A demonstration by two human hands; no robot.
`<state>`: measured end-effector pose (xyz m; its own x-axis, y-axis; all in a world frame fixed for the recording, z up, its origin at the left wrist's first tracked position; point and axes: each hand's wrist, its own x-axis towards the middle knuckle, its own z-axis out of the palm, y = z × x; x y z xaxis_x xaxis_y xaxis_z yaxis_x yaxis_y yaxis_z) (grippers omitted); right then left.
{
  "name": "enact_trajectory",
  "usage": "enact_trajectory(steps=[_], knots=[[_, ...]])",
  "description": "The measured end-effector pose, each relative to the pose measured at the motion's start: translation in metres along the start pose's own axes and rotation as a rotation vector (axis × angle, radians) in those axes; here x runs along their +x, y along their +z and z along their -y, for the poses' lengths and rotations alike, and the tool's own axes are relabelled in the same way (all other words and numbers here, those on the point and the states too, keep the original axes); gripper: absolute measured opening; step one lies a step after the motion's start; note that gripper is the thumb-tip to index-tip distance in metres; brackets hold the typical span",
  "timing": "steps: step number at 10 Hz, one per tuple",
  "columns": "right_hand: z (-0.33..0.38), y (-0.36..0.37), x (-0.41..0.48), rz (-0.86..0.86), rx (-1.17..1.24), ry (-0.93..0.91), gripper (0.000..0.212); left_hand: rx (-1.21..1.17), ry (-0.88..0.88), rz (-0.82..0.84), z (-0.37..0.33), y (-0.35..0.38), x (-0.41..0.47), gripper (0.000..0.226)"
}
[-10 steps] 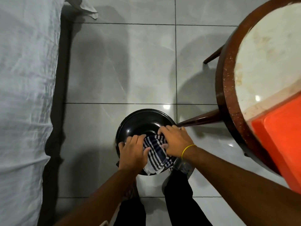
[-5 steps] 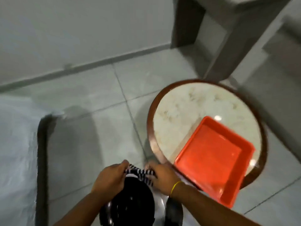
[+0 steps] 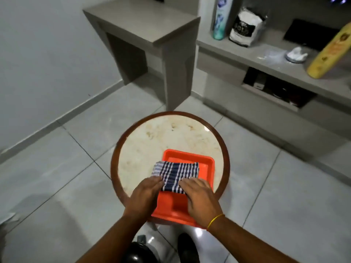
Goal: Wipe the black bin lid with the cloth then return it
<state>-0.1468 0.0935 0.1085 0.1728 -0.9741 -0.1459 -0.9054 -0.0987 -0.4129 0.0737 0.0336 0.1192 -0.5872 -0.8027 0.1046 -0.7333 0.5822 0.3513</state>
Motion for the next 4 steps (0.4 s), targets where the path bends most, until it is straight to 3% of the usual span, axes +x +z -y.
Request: enact_trajectory(steps=[1,2,3,4], knots=[[-0.032,0.051,-0.025,0.345,-0.157,0.067,0.055,0.087,-0.086,0.493,-0.006,0.055,-0.018,0.022],[-0.042,0.074,-0.039,0.359,-0.165,0.152,0.053,0.097,-0.088,0.484,-0.013,0.083,-0.038,0.02],[-0.035,0.06,-0.034,0.228,-0.1,0.219,0.064,0.137,-0.052,0.241,-0.014,0.079,-0.03,0.026],[-0.01,0.012,-0.02,0.104,-0.063,0.179,0.073,0.158,-0.126,0.125,-0.018,0.03,-0.002,0.051]])
